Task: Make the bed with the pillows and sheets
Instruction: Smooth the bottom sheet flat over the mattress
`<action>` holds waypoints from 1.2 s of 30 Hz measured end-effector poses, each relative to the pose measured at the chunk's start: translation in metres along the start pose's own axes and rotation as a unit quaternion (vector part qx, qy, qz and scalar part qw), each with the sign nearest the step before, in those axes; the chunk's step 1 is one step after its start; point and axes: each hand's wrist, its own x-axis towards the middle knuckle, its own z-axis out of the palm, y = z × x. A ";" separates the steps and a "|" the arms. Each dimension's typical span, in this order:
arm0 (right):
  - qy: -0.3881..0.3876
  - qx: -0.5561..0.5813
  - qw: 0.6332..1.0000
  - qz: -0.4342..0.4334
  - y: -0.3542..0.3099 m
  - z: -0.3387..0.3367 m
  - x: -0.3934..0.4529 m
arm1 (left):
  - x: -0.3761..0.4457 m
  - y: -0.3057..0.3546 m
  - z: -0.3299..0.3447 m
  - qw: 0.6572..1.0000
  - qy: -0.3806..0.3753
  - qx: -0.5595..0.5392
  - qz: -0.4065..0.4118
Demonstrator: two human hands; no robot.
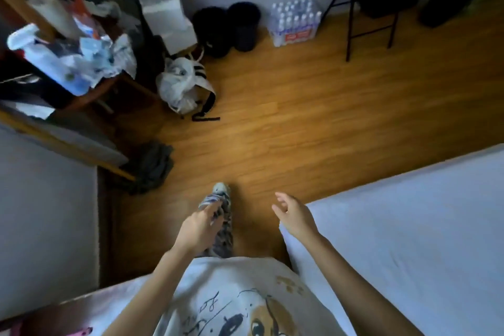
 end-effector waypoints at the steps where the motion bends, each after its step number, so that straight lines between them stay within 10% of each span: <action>1: 0.019 0.015 1.000 0.020 -0.001 -0.008 0.012 | 0.025 0.000 -0.010 1.000 -0.019 0.009 0.012; 14: 0.238 0.239 0.909 0.246 -0.054 -0.067 0.078 | 0.294 0.106 -0.145 0.961 -0.157 0.091 0.208; 36: 0.411 0.422 0.694 0.414 0.116 -0.285 0.126 | 0.407 0.537 0.024 0.743 -0.360 0.301 0.478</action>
